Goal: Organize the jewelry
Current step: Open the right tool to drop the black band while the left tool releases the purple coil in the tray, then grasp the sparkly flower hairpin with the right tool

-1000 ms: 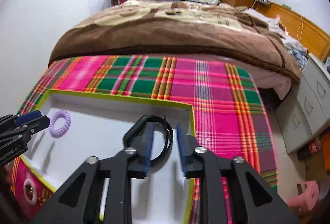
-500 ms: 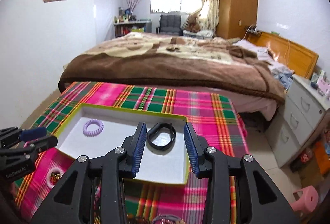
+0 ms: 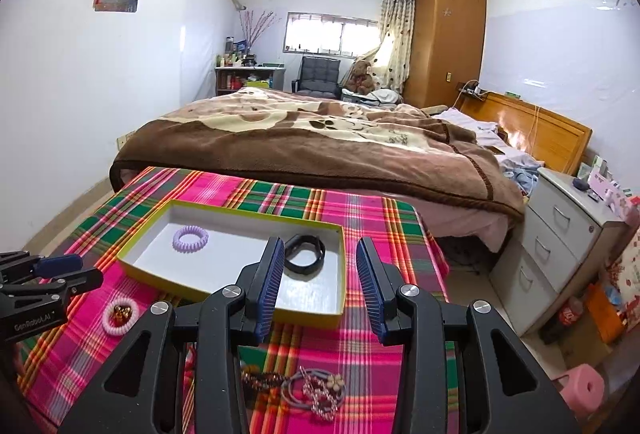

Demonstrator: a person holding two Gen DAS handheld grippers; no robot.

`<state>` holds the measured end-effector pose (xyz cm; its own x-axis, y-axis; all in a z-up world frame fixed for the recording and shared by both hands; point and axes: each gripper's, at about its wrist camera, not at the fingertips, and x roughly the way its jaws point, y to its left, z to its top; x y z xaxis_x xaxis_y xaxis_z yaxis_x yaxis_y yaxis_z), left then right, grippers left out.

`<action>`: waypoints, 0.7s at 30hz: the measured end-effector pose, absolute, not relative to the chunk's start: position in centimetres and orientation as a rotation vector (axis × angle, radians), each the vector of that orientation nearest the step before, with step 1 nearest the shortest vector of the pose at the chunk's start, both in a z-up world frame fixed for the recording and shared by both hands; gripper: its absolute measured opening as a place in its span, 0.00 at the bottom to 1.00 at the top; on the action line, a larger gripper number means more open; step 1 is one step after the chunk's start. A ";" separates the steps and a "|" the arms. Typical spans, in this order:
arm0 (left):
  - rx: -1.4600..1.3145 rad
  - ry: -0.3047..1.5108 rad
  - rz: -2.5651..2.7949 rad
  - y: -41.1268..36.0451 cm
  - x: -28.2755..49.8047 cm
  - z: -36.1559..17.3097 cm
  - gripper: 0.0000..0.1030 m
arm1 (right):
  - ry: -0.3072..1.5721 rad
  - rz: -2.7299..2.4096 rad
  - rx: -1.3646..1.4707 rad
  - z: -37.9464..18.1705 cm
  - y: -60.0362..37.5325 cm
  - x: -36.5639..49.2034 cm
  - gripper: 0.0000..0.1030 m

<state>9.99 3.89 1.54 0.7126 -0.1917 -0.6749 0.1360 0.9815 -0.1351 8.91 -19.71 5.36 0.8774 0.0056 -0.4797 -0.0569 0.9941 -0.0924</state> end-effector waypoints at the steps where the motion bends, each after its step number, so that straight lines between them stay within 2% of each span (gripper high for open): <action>1: -0.082 0.759 -0.181 4.0 9.7 1.4 0.39 | 0.504 0.038 -0.096 5.3 -19.8 8.7 0.37; 10: -0.119 0.784 -0.148 6.1 8.1 -0.1 0.39 | 0.602 0.082 0.055 2.4 -23.6 6.9 0.38; 21: -0.158 0.856 -0.127 7.4 8.4 -3.0 0.39 | 0.787 0.062 0.102 -3.3 -27.5 7.3 0.38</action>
